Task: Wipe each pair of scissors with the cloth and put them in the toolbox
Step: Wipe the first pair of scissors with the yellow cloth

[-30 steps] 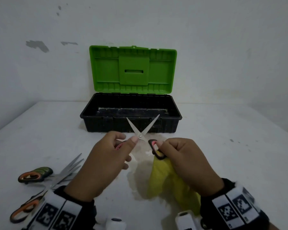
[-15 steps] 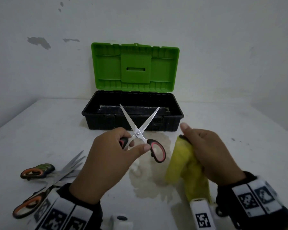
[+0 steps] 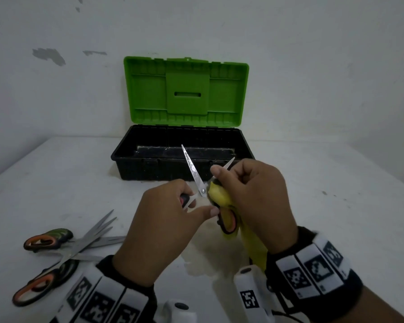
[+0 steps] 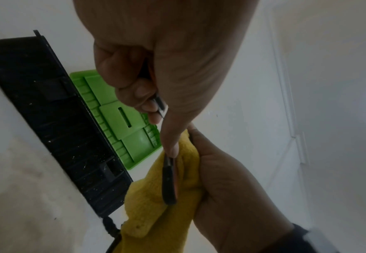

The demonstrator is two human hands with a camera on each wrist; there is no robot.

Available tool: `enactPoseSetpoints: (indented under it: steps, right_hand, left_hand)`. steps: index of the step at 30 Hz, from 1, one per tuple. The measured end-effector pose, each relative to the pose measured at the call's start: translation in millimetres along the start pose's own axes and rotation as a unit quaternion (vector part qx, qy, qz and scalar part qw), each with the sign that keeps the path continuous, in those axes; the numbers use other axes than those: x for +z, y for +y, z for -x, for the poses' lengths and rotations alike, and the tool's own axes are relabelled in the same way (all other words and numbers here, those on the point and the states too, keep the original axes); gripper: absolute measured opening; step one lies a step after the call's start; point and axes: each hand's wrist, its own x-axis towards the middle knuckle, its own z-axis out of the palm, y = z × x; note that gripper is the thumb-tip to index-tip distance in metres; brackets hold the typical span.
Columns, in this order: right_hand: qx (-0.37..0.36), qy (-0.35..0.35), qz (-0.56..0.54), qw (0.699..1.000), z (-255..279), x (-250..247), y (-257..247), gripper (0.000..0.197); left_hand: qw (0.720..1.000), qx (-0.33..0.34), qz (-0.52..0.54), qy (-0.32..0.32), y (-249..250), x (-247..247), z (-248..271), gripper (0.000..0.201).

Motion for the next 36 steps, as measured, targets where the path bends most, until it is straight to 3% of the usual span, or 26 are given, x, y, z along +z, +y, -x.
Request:
enactPoseSetpoints:
  steps: [9, 15, 25, 32, 36]
  right_hand:
    - [-0.104, -0.147, -0.015, 0.984, 19.6, -15.9, 2.7, 0.026]
    - [-0.001, -0.156, -0.08, 0.984, 10.2, -19.5, 0.2, 0.012]
    - [0.046, -0.078, -0.129, 0.987, 13.0, -5.0, -9.9, 0.019]
    - [0.081, -0.067, -0.157, 0.982, 16.2, -4.7, -13.8, 0.024]
    - [0.1, -0.013, -0.161, 0.982, 8.3, -5.9, -5.5, 0.023]
  left_hand:
    - [1.0, -0.026, 0.0, 0.016, -5.9, -1.8, -4.8, 0.031]
    - [1.0, -0.014, 0.0, 0.002, 2.9, -1.6, -1.9, 0.036]
    - [0.998, 0.022, -0.05, 0.008, 7.5, -10.1, -1.2, 0.04]
    - [1.0, 0.026, -0.016, 0.004, 5.7, -8.5, -0.3, 0.039]
    - [0.999, 0.045, 0.001, 0.016, -1.5, -5.6, -1.0, 0.039]
